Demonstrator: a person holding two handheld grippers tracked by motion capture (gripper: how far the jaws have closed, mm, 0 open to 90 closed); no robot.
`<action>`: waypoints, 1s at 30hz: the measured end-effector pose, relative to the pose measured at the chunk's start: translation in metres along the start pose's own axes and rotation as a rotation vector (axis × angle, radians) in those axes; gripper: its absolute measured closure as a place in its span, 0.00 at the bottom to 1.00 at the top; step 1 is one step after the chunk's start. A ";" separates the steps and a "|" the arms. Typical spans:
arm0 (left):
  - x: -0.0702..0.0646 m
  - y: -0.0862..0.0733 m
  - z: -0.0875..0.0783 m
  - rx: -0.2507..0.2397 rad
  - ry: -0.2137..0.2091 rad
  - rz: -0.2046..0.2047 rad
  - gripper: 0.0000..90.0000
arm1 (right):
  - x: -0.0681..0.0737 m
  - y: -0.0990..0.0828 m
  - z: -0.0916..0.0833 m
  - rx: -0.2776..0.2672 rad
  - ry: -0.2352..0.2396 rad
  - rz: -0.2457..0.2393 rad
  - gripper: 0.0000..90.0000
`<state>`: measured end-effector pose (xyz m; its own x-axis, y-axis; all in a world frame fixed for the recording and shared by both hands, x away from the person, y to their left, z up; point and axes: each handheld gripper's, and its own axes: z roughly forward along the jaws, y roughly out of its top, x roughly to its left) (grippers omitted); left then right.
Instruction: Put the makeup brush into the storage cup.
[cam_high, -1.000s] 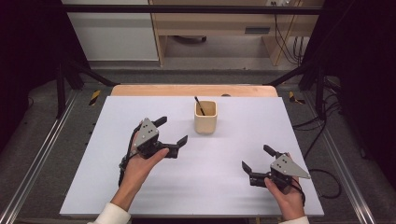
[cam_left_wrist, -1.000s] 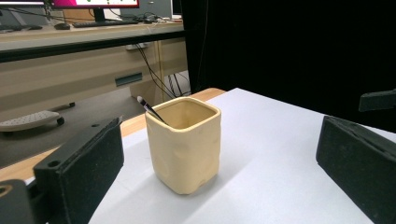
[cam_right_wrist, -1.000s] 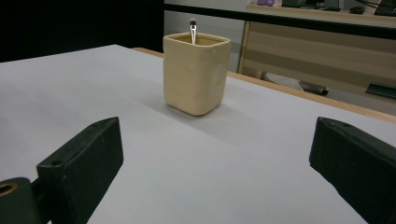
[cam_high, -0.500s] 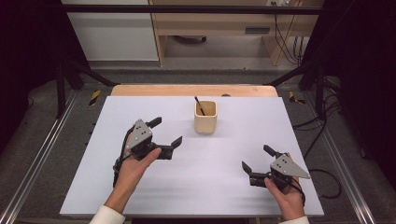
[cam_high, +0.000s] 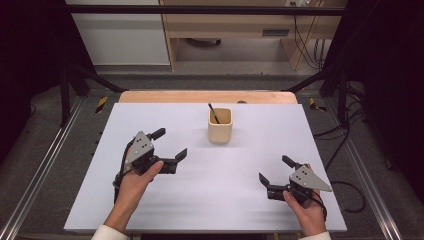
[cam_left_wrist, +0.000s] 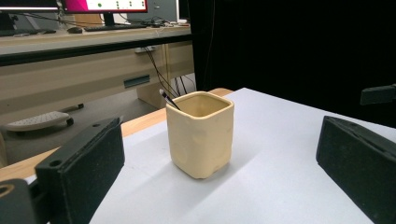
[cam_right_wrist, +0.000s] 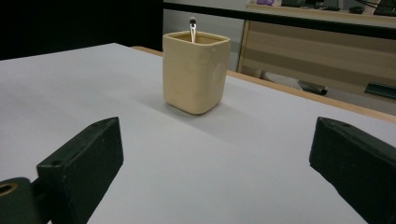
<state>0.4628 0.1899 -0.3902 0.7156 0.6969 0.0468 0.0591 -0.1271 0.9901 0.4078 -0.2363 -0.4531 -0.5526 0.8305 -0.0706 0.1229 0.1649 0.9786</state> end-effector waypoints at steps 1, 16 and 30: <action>0.000 0.000 -0.001 -0.004 0.001 0.000 0.01 | 0.000 0.000 0.000 0.000 0.000 -0.001 0.03; 0.007 -0.007 -0.018 -0.009 0.002 0.010 0.01 | 0.001 0.000 0.000 0.005 -0.001 0.000 0.03; 0.022 -0.019 -0.045 -0.019 0.038 -0.008 0.01 | 0.002 0.000 0.000 0.005 -0.002 -0.005 0.03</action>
<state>0.4458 0.2390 -0.4022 0.6883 0.7241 0.0437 0.0513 -0.1086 0.9928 0.4073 -0.2348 -0.4537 -0.5519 0.8305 -0.0760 0.1242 0.1720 0.9772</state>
